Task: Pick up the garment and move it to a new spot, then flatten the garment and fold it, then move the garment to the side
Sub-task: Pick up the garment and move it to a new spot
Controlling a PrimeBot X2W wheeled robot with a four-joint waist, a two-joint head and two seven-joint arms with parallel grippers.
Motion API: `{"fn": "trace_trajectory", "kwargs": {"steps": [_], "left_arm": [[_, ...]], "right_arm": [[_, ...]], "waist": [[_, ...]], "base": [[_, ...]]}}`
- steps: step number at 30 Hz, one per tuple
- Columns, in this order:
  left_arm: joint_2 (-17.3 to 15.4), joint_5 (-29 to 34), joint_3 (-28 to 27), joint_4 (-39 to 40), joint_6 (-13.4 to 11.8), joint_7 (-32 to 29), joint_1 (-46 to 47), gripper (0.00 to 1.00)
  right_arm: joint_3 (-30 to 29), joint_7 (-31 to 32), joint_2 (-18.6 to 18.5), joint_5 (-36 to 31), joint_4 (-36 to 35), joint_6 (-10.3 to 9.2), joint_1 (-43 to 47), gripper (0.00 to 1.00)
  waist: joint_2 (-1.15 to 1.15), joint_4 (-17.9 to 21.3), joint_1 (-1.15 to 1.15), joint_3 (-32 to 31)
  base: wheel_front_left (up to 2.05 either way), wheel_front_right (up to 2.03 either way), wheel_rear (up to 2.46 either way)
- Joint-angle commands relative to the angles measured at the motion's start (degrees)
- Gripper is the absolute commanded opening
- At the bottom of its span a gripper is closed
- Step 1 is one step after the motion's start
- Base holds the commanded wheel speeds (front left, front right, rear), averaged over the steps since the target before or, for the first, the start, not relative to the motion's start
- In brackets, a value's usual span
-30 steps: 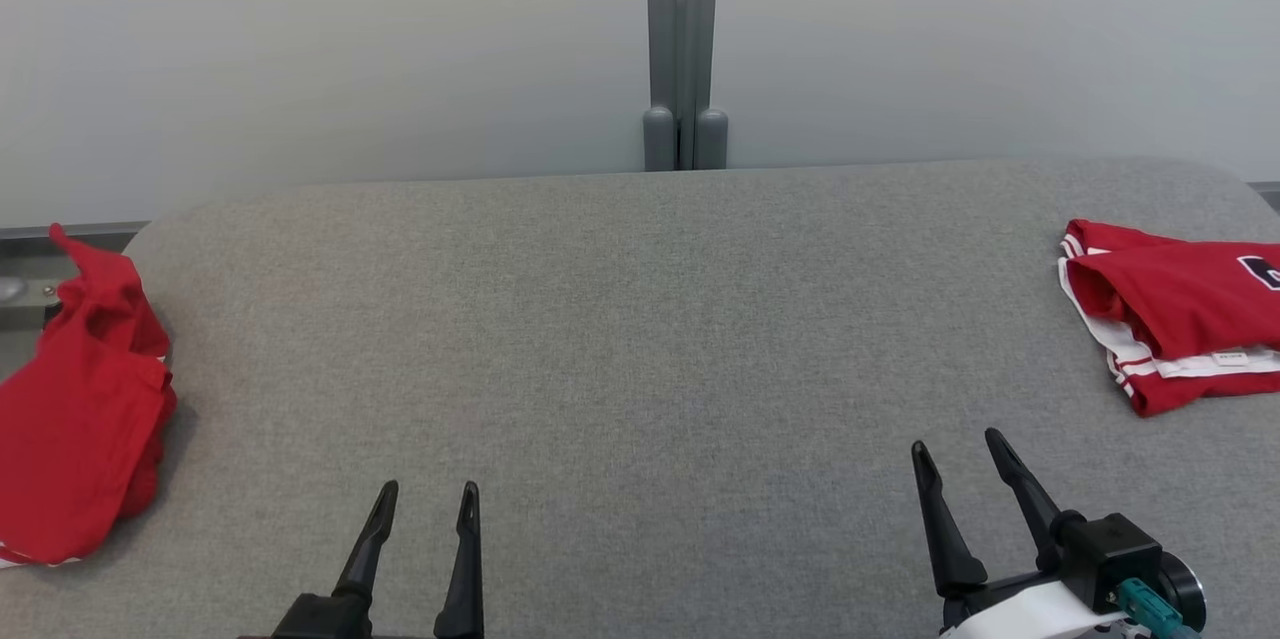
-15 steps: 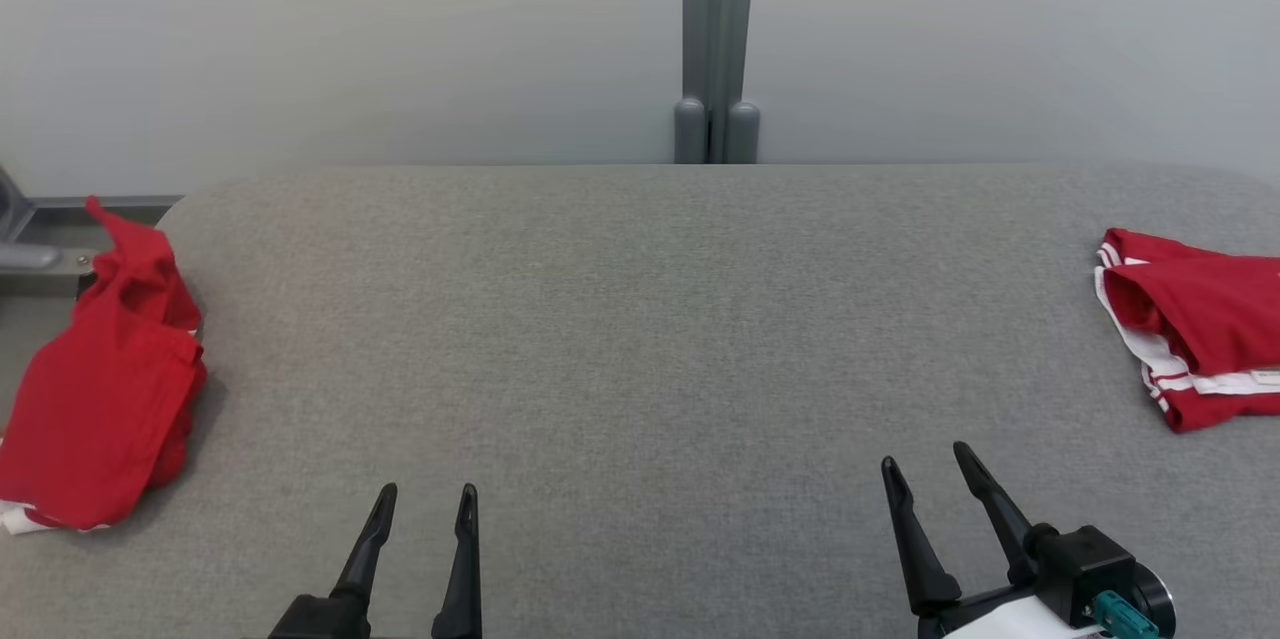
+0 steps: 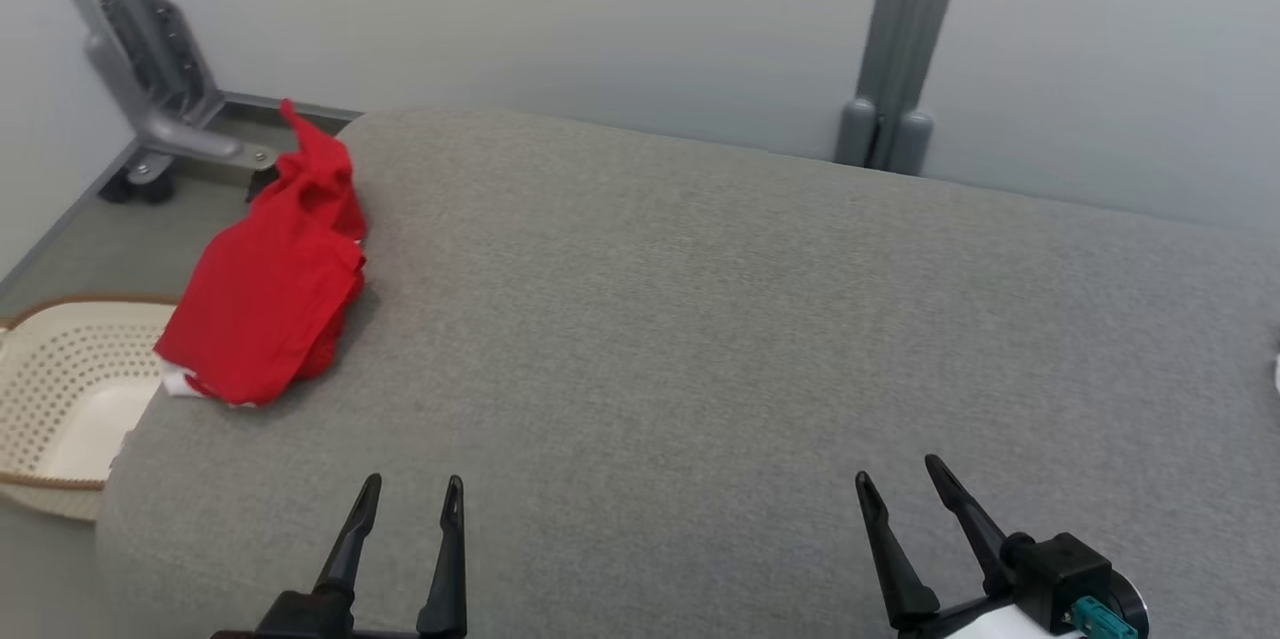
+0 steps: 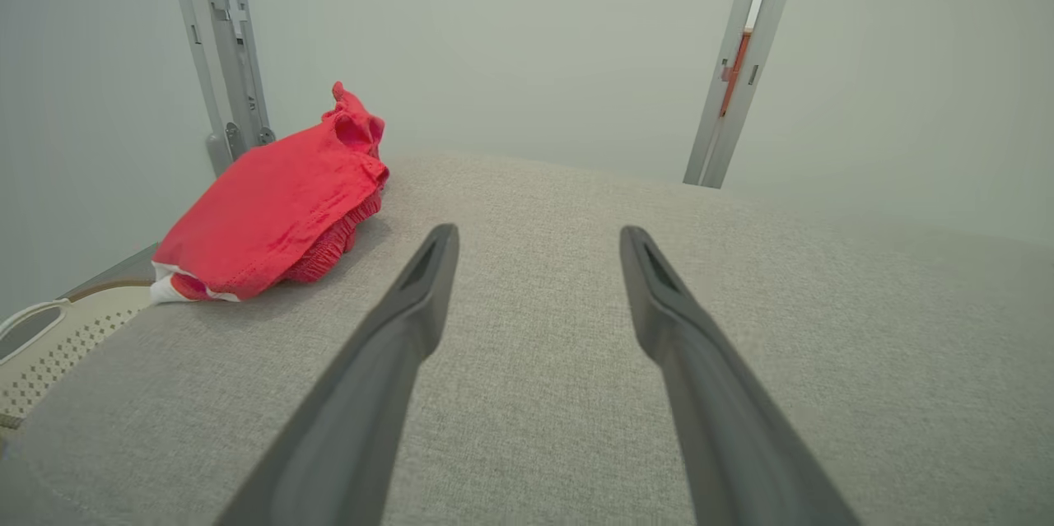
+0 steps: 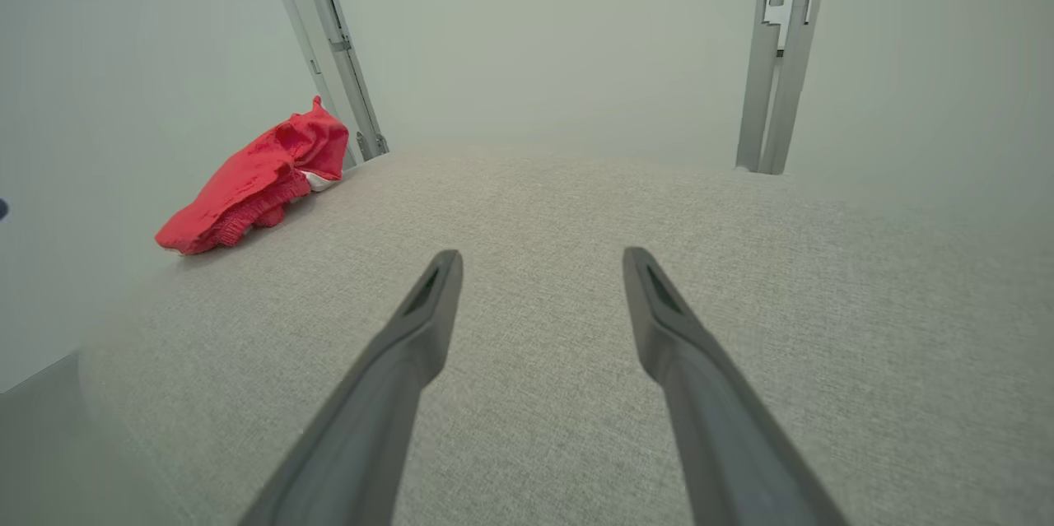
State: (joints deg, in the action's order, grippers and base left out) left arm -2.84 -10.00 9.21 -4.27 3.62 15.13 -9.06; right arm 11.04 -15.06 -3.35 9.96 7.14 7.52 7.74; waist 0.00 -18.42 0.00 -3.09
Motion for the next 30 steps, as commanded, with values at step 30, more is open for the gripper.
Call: {"fn": "trace_trajectory", "kwargs": {"steps": [30], "left_arm": [[-0.51, -0.76, -8.22, 0.77, 0.05, -0.01, 10.05, 1.0]], "right_arm": [[3.37, -0.14, -6.34, -0.87, 1.82, -0.06, -10.2, 1.0]], "waist": [[0.0, -13.29, 0.0, 13.31]], "base": [[0.0, 0.0, 0.0]]}}
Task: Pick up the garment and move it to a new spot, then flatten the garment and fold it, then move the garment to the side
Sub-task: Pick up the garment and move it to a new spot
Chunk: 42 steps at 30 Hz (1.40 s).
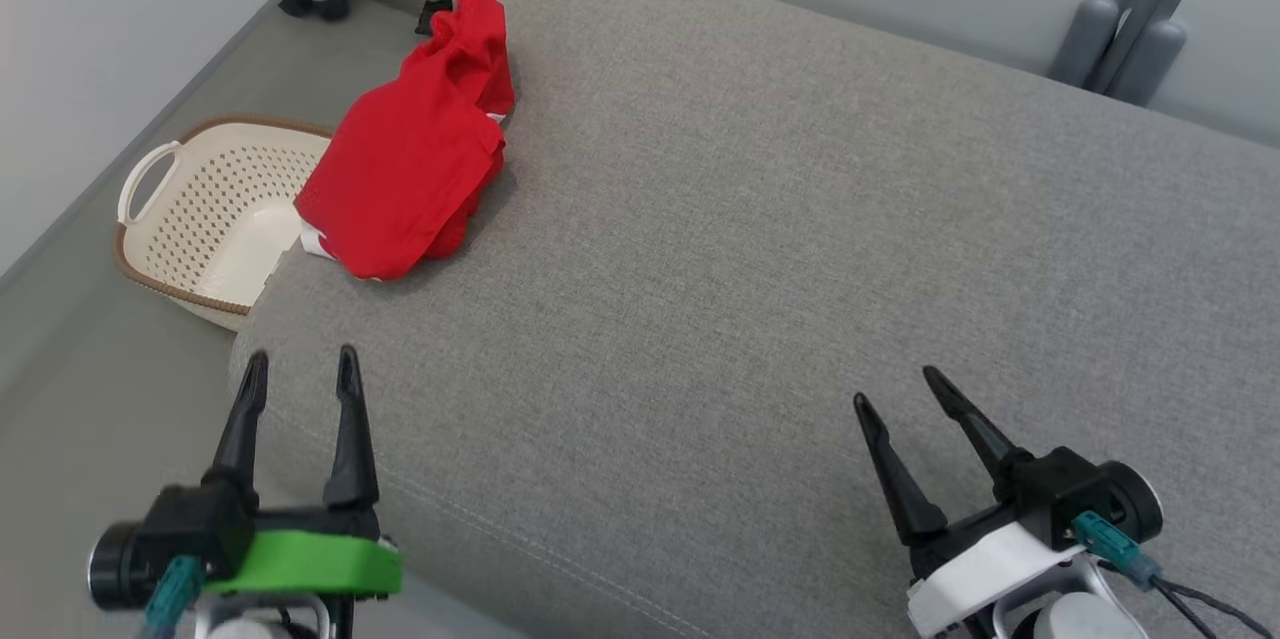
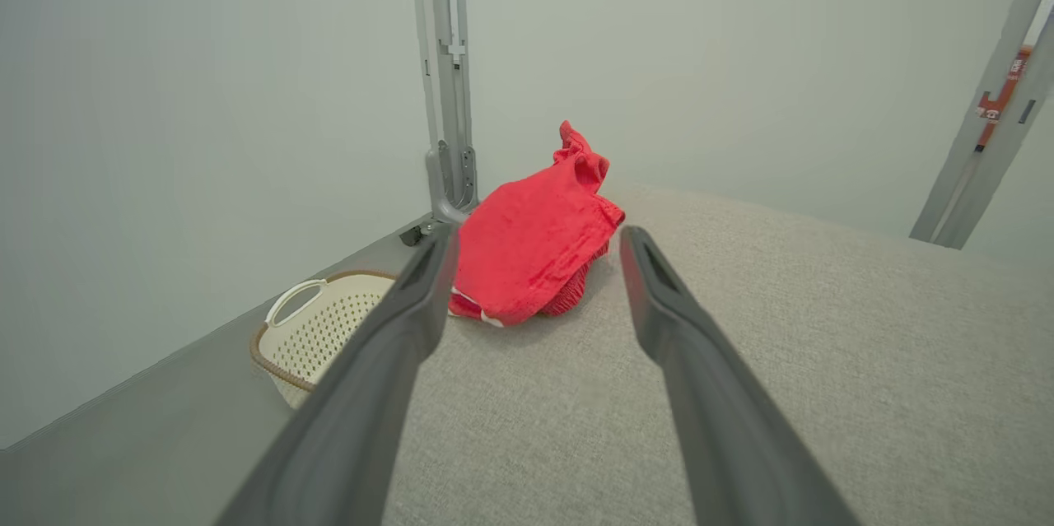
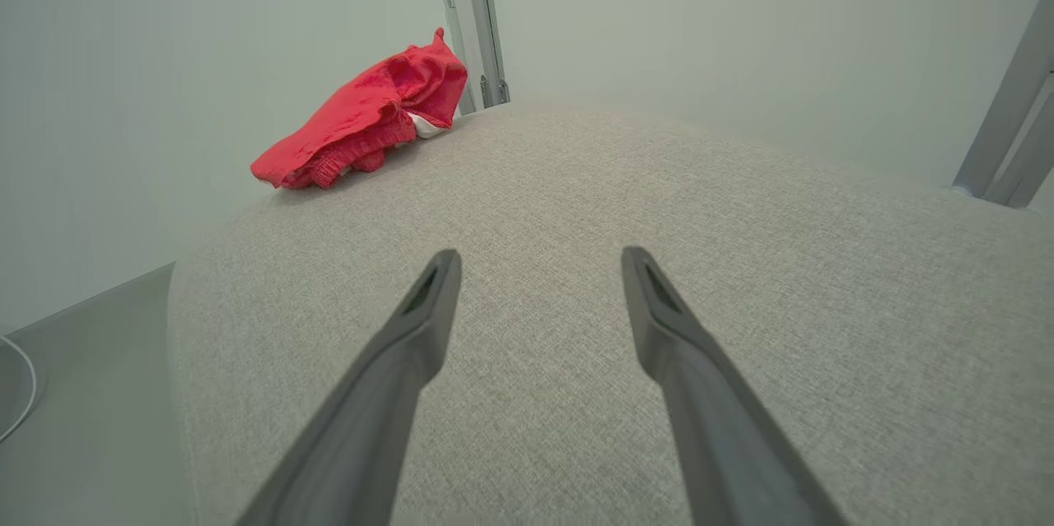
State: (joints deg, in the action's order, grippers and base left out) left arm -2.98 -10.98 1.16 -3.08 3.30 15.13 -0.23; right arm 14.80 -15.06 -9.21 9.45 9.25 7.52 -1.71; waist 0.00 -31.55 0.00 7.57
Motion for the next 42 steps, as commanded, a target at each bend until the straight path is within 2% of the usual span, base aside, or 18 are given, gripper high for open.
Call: {"fn": "trace_trajectory", "kwargs": {"steps": [1, 5, 11, 14, 15, 17, 21, 27, 37, 38, 39, 40, 42], "left_arm": [[-0.91, 0.5, -0.3, -1.75, 1.12, 0.0, 3.63, 1.0], [-3.97, 0.53, 0.46, -10.9, 3.23, 0.0, 15.79, 1.0], [-9.88, -5.04, 1.38, -27.77, 4.15, -3.65, 35.16, 1.0], [-12.45, -10.87, 2.62, -35.81, 4.18, -6.41, 43.52, 1.0], [-14.23, -13.86, 4.1, -40.41, 4.19, -7.68, 47.89, 1.0], [-15.6, -17.62, 5.09, -44.67, 4.2, -9.74, 51.41, 1.0], [-18.14, -23.75, 8.03, -50.08, 4.16, -13.38, 56.02, 1.0], [-21.53, -28.26, 11.37, -57.28, 4.15, -16.52, 58.27, 1.0], [-22.51, -36.03, 12.47, -63.85, 4.15, -22.24, 56.46, 1.0], [-22.46, -36.43, 12.83, -63.78, 4.17, -22.17, 56.11, 0.71], [-22.51, -36.46, 13.29, -63.31, 4.18, -21.2, 55.9, 0.29], [-22.65, -36.74, 13.34, -63.19, 4.17, -19.28, 55.84, 0.0], [-22.6, -36.42, 14.19, -62.44, 4.17, -15.6, 55.44, 0.0]], "right_arm": [[-0.87, -0.14, -0.88, -0.66, -0.51, -0.05, -0.8, 1.0], [-2.91, -0.14, -2.69, -1.94, -1.71, -0.06, -0.28, 1.0], [-3.37, -0.14, -5.53, -3.55, -2.7, -0.06, -2.62, 1.0], [-3.26, -0.14, -6.64, -4.35, -3.34, -0.06, -4.53, 1.0], [-3.44, -0.14, -7.27, -4.72, -3.72, -0.06, -5.7, 1.0], [-3.59, -0.14, -7.45, -4.85, -4.17, -0.06, -6.97, 1.0], [-3.5, -0.14, -7.71, -5.56, -5.11, -0.06, -8.4, 1.0], [-4.24, 0.0, -6.72, -6.44, -6.14, -0.08, -9.8, 1.0], [-4.86, 0.29, -5.38, -7.42, -6.78, -0.1, -9.04, 1.0], [-5.03, 0.36, -5.39, -7.5, -6.88, -0.1, -9.14, 1.0], [-5.23, 0.36, -5.4, -7.57, -6.97, -0.11, -9.23, 1.0], [-5.62, 0.37, -5.47, -7.8, -7.11, -0.14, -9.28, 1.0], [-6.19, 0.41, -5.43, -8.28, -7.25, -0.14, -9.19, 1.0]], "waist": [[0.0, -0.16, 0.0, 3.39], [0.0, -0.08, 0.0, 6.83], [0.0, 4.02, 0.0, 13.48], [0.0, 6.71, 0.0, 17.15], [0.0, 8.34, 0.0, 19.06], [0.0, 10.34, 0.0, 21.07], [0.0, 13.54, 0.0, 24.33], [0.0, 17.93, 0.0, 27.9], [0.0, 20.6, 0.0, 29.95], [0.0, 20.67, 0.0, 30.09], [0.0, 20.68, 0.0, 30.22], [0.0, 20.53, 0.0, 30.33], [0.0, 20.24, 0.0, 30.17]], "base": [[0.0, 0.0, 0.0], [0.0, 0.0, 0.0], [0.0, 0.0, 0.0], [0.0, 0.0, 0.0], [0.0, 0.0, 0.0], [0.0, 0.0, 0.0], [0.0, 0.0, 0.0], [0.0, 0.0, 0.0], [0.0, 0.0, 0.0], [0.0, 0.0, 0.0], [0.0, 0.0, 0.0], [0.0, 0.0, 0.0], [0.0, 0.0, 0.0]]}}
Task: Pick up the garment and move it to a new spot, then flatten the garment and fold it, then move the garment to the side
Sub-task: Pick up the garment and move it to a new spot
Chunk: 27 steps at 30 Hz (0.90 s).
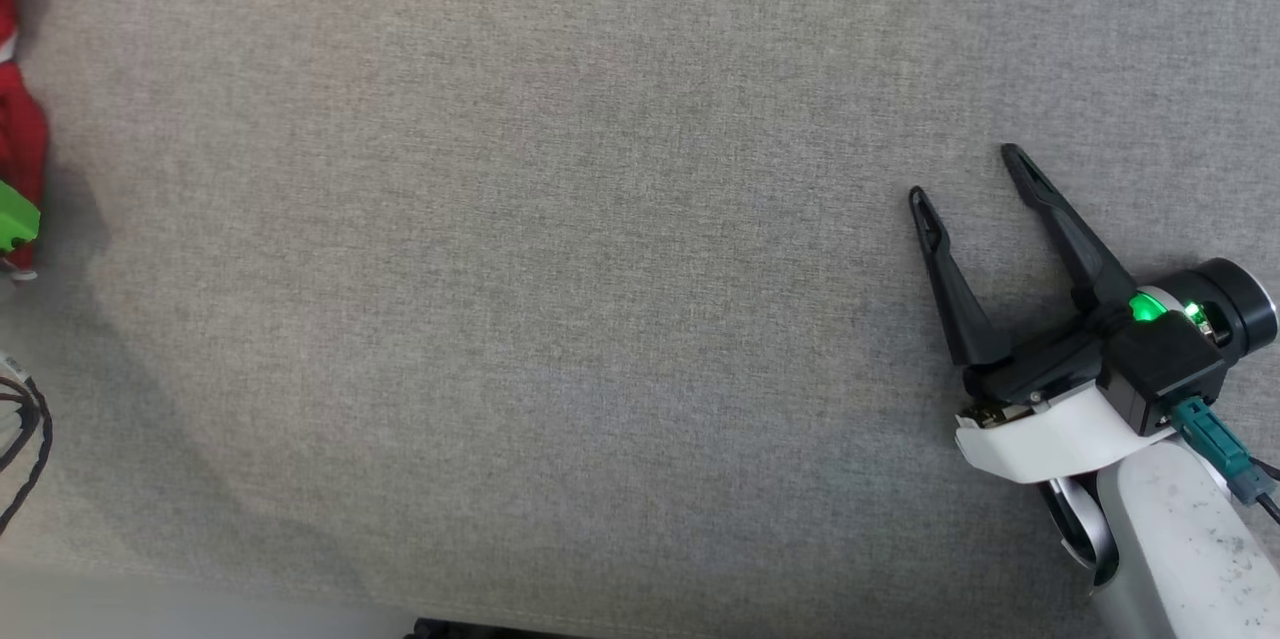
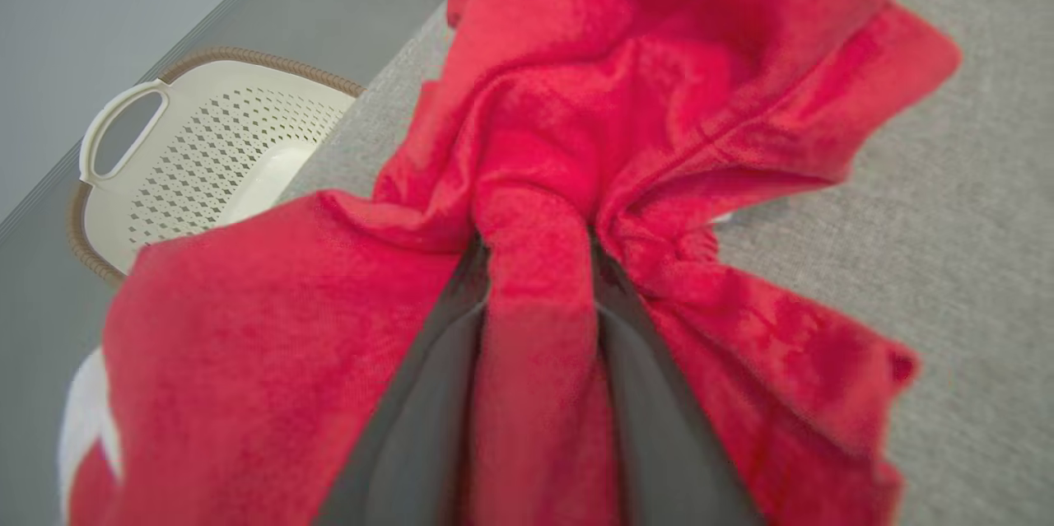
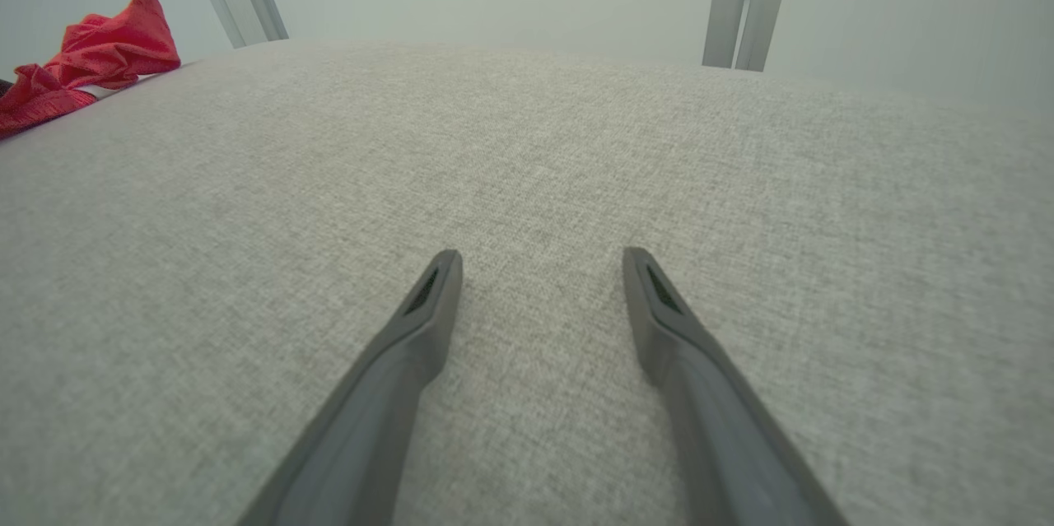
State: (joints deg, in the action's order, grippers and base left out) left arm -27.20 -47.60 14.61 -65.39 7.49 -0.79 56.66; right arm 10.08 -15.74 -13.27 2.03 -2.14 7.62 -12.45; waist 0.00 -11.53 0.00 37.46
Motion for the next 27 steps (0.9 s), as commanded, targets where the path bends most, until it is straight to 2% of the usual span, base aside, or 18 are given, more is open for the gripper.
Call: {"fn": "trace_trajectory", "kwargs": {"steps": [1, 4, 6, 9, 11, 16, 19, 21, 27], "left_arm": [[1.44, 0.35, 0.93, 0.16, 0.02, 2.57, -1.67, 0.0], [0.66, -0.59, 0.64, 1.6, 0.06, 11.3, -1.77, 0.0], [-0.29, -0.95, 0.1, 3.01, 0.04, 14.65, -2.48, 0.0], [-2.0, 0.96, -0.51, 6.42, -0.05, 15.99, -4.22, 0.0], [-3.21, 4.01, -3.52, 11.76, -0.26, 16.1, -5.56, 0.0], [0.32, 13.64, -11.31, 27.01, -3.0, 15.97, -14.49, 0.0], [3.86, 16.34, -14.0, 33.57, -2.69, 15.97, -20.59, 0.0], [6.19, 17.62, -14.0, 36.67, -2.3, 15.98, -24.07, 0.0], [11.35, 20.28, -8.64, 41.04, -1.49, 15.9, -29.9, 0.0]], "right_arm": [[-1.6, 1.09, -1.32, -1.04, 4.2, -0.24, 1.66, 1.0], [-1.35, 1.09, -0.41, -1.18, 4.45, -0.24, 2.05, 1.0], [-0.7, 1.08, 0.47, -0.94, 4.27, -0.21, 2.15, 1.0], [0.1, 0.86, 2.32, -0.02, 4.34, -0.17, 2.33, 1.0], [0.52, 0.68, 3.75, 0.65, 4.15, -0.14, 2.25, 1.0], [0.9, 0.62, 6.28, 2.66, 5.36, -0.13, 3.48, 1.0], [2.21, 0.61, 7.88, 4.05, 5.68, -0.13, 4.4, 1.0], [2.51, 0.62, 8.5, 4.97, 5.55, -0.13, 4.66, 1.0], [2.91, 0.61, 9.7, 6.14, 5.31, -0.13, 6.39, 1.0]], "waist": [[0.0, 0.12, 0.0, -0.04], [0.0, 0.17, 0.0, -2.06], [0.0, 0.43, 0.0, -3.96], [0.0, 0.86, 0.0, -7.47], [0.0, 1.42, 0.0, -9.99], [0.0, 3.5, 0.0, -17.66], [0.0, 6.39, 0.0, -21.52], [0.0, 8.59, 0.0, -23.48], [0.0, 15.41, 0.0, -26.76]], "base": [[0.0, 0.0, 0.0], [0.0, 0.0, 0.0], [0.0, 0.0, 0.0], [0.0, 0.0, 0.0], [0.0, 0.0, 0.0], [0.0, 0.0, 0.0], [0.0, 0.0, 0.0], [0.0, 0.0, 0.0], [0.0, 0.0, 0.0]]}}
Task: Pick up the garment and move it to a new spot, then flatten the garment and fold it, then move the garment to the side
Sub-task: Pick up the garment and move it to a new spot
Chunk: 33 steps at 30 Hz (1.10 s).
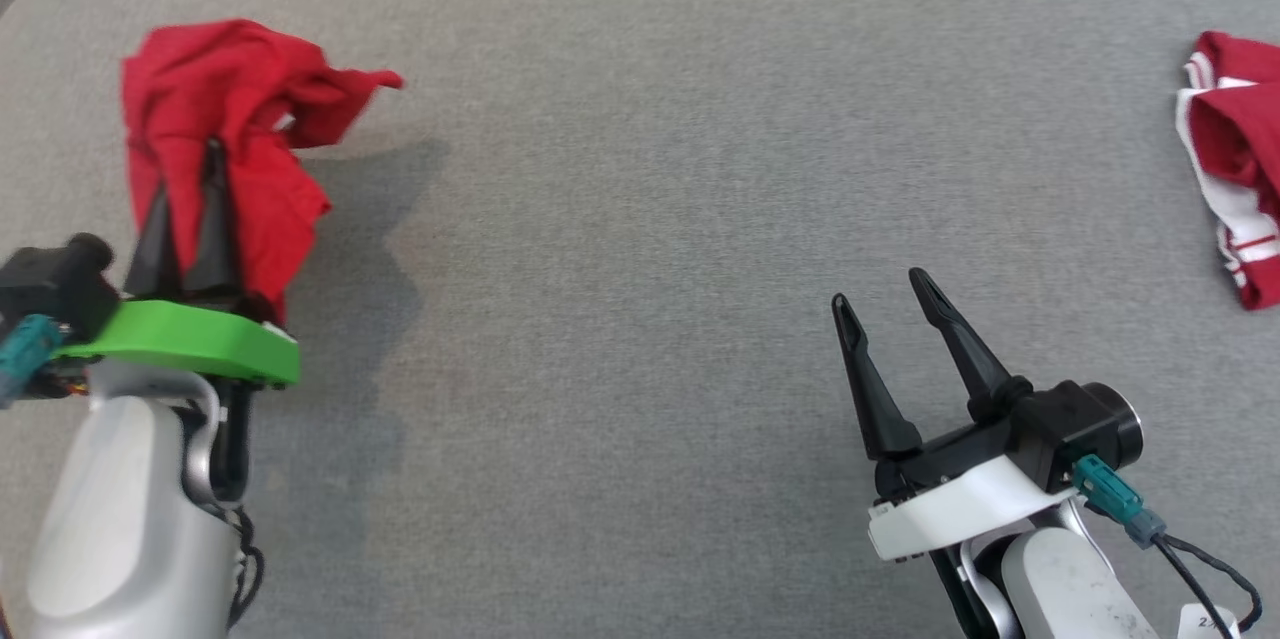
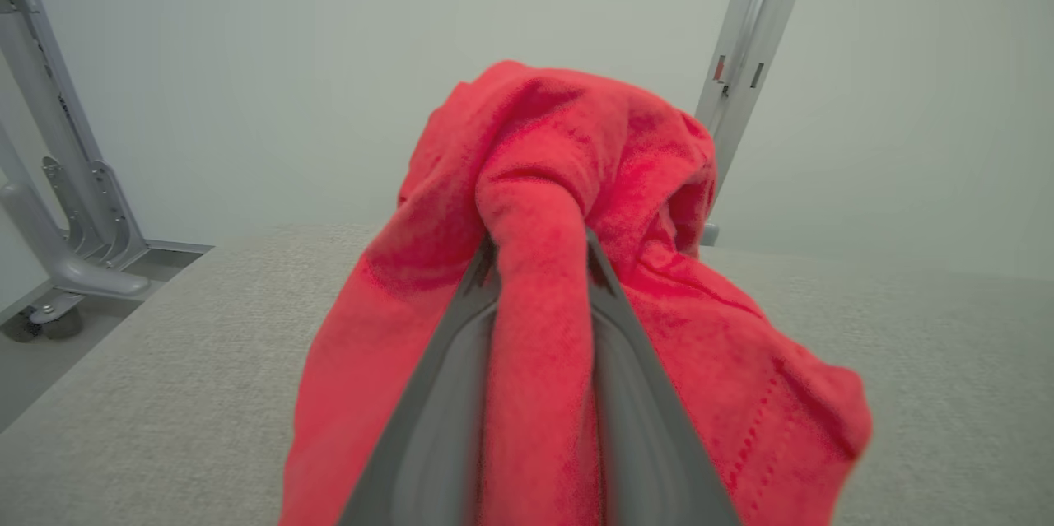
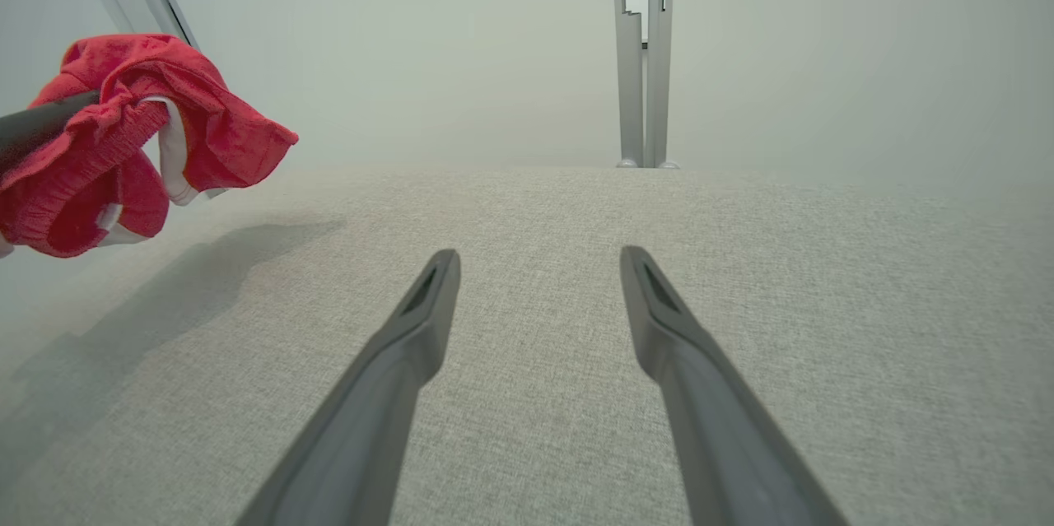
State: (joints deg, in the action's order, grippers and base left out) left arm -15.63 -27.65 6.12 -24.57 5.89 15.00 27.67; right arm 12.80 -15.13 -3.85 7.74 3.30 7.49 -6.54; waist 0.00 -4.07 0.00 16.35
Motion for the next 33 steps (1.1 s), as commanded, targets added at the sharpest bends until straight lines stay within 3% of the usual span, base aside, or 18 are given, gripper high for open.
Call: {"fn": "trace_trajectory", "kwargs": {"steps": [1, 8, 14, 23, 24, 25, 26, 30, 33], "left_arm": [[0.53, 0.59, 0.8, 0.64, 0.11, -0.04, -1.21, 0.0], [5.79, 3.2, 8.12, 0.68, 0.29, -1.31, -0.36, 0.0], [9.25, 5.21, 13.16, -5.04, 0.56, -1.79, 2.11, 0.0], [12.12, 6.01, 20.99, -16.67, 0.85, -1.18, 6.84, 0.0], [12.28, 5.58, 21.72, -17.74, 0.88, -0.97, 7.39, 0.12], [12.45, 5.33, 22.62, -18.27, 0.93, -0.81, 7.74, 0.83], [12.58, 4.8, 23.68, -18.3, 1.04, -0.68, 8.1, 1.0], [12.59, 0.21, 28.34, -14.0, 1.2, -0.11, 8.2, 1.0], [12.56, -2.77, 30.24, -8.63, -0.02, 0.18, 7.58, 1.0]], "right_arm": [[-0.01, 0.0, 0.38, 0.42, -0.27, 0.0, 0.72, 1.0], [-0.69, 0.01, 0.78, 0.78, -1.18, 0.0, 2.09, 1.0], [-0.3, 0.01, 0.97, 1.19, -2.03, 0.0, 1.33, 1.0], [0.02, 0.01, 1.0, 3.38, -3.24, 0.0, 0.5, 1.0], [0.12, 0.01, 1.0, 3.4, -3.2, 0.0, 0.59, 1.0], [0.04, 0.01, 1.0, 3.43, -3.21, 0.0, 0.66, 1.0], [-0.29, 0.01, 0.96, 3.46, -3.27, 0.0, 0.8, 1.0], [-0.93, 0.01, 0.99, 3.31, -2.82, 0.0, 1.44, 1.0], [-1.14, 0.01, 0.95, 2.77, -2.34, 0.0, 1.88, 1.0]], "waist": [[0.0, 8.93, 0.0, -5.81], [0.0, 17.31, 0.0, -4.97], [0.0, 23.08, 0.0, -1.87], [0.0, 26.38, 0.0, 1.98], [0.0, 26.39, 0.0, 2.12], [0.0, 26.25, 0.0, 2.18], [0.0, 25.88, 0.0, 2.19], [0.0, 23.41, 0.0, 1.22], [0.0, 20.33, 0.0, -0.76]], "base": [[0.0, 0.0, 0.0], [0.0, 0.0, 0.0], [0.0, 0.0, 0.0], [0.0, 0.0, 0.0], [0.0, 0.0, 0.0], [0.0, 0.0, 0.0], [0.0, 0.0, 0.0], [0.0, 0.0, 0.0], [0.0, 0.0, 0.0]]}}
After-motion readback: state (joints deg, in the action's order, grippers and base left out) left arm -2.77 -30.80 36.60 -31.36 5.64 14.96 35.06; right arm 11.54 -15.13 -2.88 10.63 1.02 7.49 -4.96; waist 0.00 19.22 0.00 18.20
